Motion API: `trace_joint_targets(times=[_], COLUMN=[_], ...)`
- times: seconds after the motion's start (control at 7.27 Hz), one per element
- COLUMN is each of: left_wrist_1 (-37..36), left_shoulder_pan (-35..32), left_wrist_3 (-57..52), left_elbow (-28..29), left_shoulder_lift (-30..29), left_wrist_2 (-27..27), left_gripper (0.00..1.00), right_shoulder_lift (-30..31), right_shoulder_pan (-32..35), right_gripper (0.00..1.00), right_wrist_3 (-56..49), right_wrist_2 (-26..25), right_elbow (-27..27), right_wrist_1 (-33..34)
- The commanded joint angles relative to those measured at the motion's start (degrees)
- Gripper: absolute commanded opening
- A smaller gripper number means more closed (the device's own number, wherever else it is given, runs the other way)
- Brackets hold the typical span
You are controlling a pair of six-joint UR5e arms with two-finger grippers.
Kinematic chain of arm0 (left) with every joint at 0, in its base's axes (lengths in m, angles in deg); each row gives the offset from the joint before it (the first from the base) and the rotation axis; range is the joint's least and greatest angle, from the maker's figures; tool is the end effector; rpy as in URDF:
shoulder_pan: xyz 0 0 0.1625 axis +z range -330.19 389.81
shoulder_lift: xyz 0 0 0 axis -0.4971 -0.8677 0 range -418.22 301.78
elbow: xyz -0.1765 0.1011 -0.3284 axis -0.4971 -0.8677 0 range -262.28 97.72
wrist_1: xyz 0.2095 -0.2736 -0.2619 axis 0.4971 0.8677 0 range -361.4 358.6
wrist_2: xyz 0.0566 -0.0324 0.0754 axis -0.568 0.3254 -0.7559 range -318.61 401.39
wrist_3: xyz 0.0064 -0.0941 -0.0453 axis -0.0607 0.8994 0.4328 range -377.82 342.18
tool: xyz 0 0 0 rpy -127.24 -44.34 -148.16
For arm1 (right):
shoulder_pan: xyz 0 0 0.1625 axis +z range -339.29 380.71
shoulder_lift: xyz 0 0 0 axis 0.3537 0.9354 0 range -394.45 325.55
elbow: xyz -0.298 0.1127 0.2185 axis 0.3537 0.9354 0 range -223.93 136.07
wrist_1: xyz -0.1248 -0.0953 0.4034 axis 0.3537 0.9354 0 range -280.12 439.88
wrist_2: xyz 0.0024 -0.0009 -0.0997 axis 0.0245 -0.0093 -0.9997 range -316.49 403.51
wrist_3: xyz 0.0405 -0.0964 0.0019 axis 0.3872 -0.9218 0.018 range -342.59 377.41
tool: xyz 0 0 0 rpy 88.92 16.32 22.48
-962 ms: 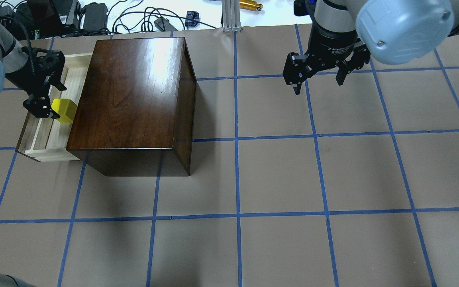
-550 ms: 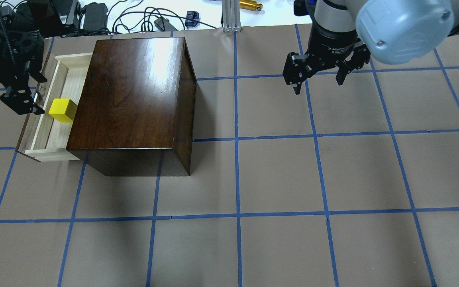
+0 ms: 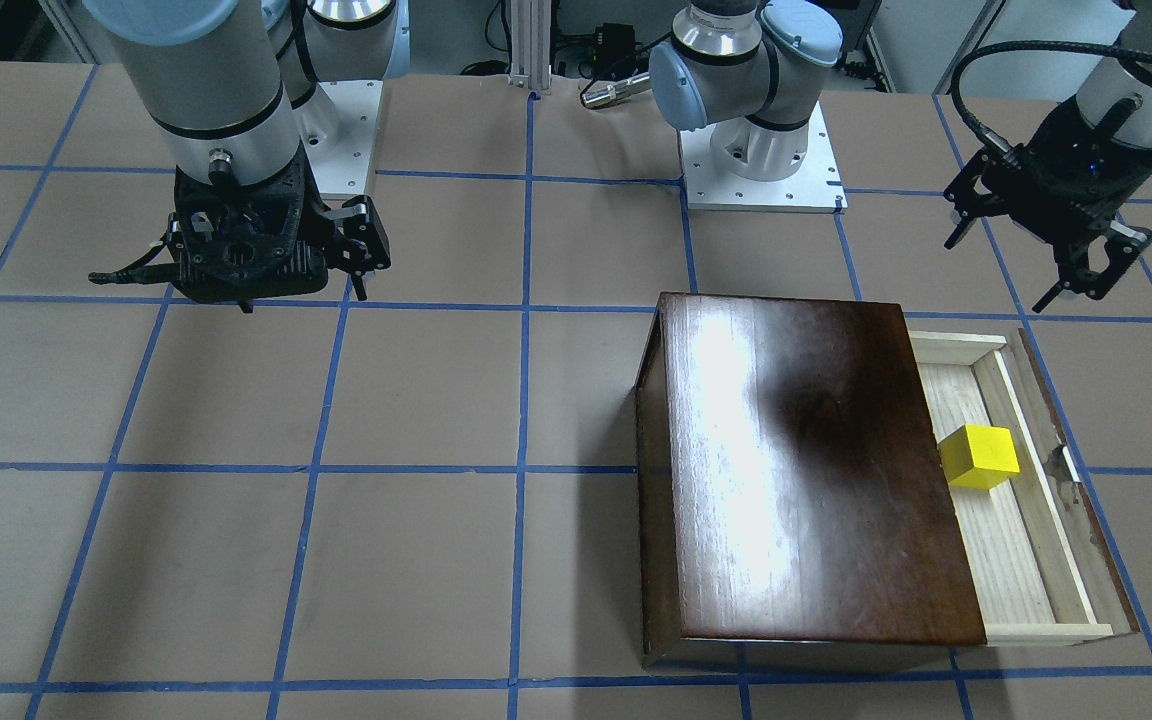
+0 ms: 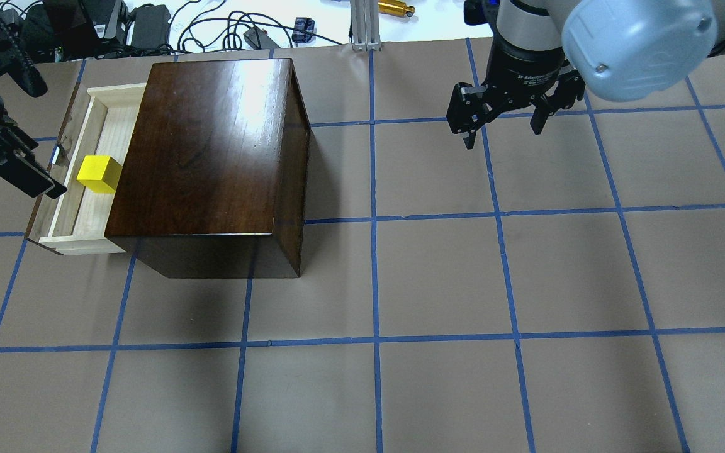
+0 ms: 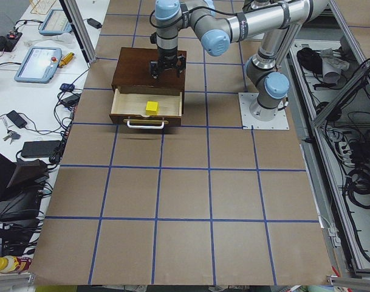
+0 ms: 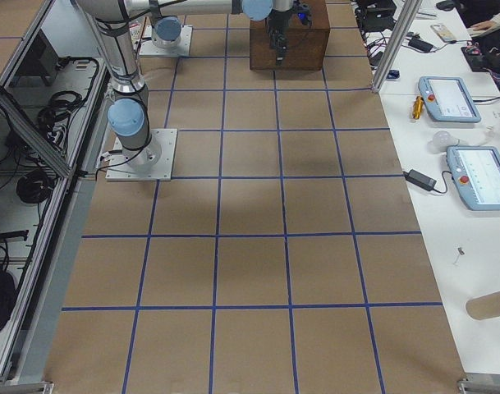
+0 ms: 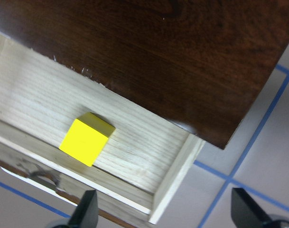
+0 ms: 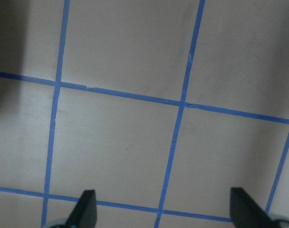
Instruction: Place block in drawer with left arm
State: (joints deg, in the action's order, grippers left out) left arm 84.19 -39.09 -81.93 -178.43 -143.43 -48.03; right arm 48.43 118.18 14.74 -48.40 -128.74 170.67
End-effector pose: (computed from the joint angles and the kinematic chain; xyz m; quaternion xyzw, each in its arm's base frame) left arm 0.0492 -0.5004 0.4386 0.3666 0.9300 -0.0231 0.0143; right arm 0.2011 -0.5356 0.4255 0.0885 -0.9959 -0.0093 0.0170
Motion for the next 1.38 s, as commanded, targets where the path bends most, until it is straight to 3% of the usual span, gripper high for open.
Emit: trace_joint_targets(times=[0.0, 0.41, 0.69, 1.24], left_wrist_1=[-0.7, -1.5, -2.0, -1.9], left_shoulder_pan=[-4.1, -17.2, -22.6, -23.0], left_wrist_3=[30.3, 60.5, 70.0, 71.2], left_elbow=[0.4, 1.4, 1.6, 1.6], left_shoulder_lift=[0.2, -1.4, -2.8, -2.8], left_wrist_2=[2.8, 2.4, -1.0, -1.2], left_gripper=[1.0, 1.0, 1.0, 1.0], right_shoulder_lift=[0.0, 0.0, 0.0, 0.0], right_shoulder_pan=[0.0, 0.0, 0.0, 0.0], right_gripper=[1.0, 1.0, 1.0, 1.0], right_wrist_3=[0.0, 0.0, 0.0, 0.0], right_wrist_2=[0.0, 0.0, 0.0, 0.0], right_elbow=[0.0, 0.0, 0.0, 0.0], right_wrist_1=[0.0, 0.0, 0.0, 0.0])
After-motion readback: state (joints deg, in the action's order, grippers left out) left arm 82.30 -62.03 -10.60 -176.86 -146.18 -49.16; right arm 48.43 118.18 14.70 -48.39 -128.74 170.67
